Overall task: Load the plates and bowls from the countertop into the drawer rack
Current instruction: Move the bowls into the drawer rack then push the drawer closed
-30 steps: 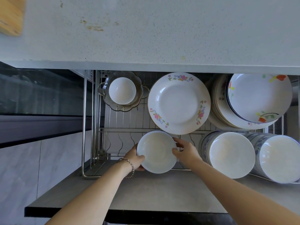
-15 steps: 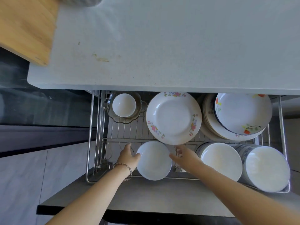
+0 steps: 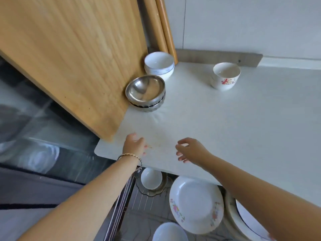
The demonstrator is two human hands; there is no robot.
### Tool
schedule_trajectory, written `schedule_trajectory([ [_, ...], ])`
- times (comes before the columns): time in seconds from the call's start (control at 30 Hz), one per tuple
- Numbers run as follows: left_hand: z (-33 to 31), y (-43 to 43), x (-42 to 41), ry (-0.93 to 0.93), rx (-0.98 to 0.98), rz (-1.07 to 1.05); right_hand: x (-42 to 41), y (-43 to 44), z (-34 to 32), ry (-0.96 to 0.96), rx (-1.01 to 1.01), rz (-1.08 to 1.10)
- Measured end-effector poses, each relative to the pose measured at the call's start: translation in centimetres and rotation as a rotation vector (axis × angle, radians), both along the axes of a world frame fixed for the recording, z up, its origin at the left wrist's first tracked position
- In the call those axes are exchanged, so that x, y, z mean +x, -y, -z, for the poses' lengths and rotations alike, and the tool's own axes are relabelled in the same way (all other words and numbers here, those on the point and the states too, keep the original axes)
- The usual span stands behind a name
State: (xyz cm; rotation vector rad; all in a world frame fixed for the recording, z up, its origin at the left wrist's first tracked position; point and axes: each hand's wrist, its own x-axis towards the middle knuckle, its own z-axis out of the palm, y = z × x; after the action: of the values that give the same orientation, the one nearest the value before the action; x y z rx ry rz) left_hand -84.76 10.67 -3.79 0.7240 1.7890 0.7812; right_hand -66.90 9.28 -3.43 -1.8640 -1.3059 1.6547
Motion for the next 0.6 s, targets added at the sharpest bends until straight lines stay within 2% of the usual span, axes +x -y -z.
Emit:
schedule_trajectory([
  [0.07, -0.8, -2.6, -0.9, 0.179, -0.026, -0.117, -2.2, -3.4, -1.7, -0.103, -0.028, 0.116],
  [0.13, -1.4, -5.0, -1.8, 0.275, -0.036, -0.152, -4.2, -7.0, -2.6, -0.124, -0.042, 0.184],
  [0.37, -0.5, -11.6, -3.9, 0.35, -0.023, -0.039, -8.0, -16.8, -2.1, -0.078, -0.049, 0.305],
  [0.6, -0.4, -12.5, -4.4, 0.347, -0.014, 0.022, -7.7, -15.8, -0.6, -0.153, 0.036, 0.355],
])
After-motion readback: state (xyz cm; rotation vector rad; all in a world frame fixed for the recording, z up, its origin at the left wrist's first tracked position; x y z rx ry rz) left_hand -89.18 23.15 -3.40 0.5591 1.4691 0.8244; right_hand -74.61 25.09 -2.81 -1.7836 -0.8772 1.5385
